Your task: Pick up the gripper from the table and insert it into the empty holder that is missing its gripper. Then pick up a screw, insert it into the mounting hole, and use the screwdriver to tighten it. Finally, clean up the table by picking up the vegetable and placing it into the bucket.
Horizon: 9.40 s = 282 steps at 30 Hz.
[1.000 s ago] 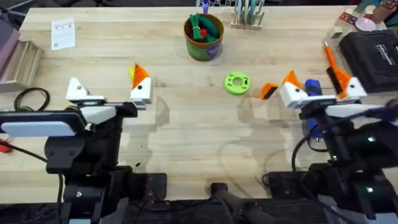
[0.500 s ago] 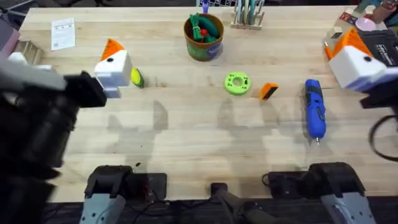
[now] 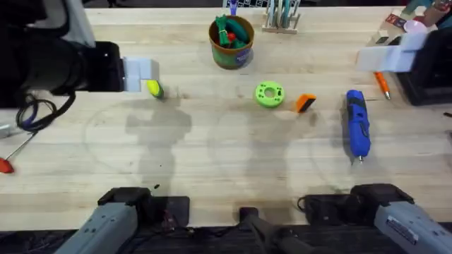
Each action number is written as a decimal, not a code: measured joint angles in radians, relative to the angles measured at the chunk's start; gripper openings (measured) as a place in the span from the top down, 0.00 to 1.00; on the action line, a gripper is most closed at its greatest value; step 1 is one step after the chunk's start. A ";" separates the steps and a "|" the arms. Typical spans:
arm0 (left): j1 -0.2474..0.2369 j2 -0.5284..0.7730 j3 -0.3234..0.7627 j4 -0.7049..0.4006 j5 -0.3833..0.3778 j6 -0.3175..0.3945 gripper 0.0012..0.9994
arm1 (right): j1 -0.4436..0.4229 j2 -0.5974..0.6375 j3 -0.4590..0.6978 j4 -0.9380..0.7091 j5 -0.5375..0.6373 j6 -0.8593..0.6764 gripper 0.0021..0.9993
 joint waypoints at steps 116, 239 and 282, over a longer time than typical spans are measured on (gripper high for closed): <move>0.091 -0.008 0.321 -0.264 0.005 -0.183 0.01 | 0.000 0.202 0.025 -0.078 0.000 0.000 0.01; 0.000 -0.981 -1.133 0.976 1.243 0.020 0.01 | 0.000 0.202 0.025 -0.079 0.000 0.000 0.01; 0.000 -0.981 -1.133 0.976 1.244 0.020 0.01 | 0.156 0.202 0.027 -0.218 0.039 0.222 0.00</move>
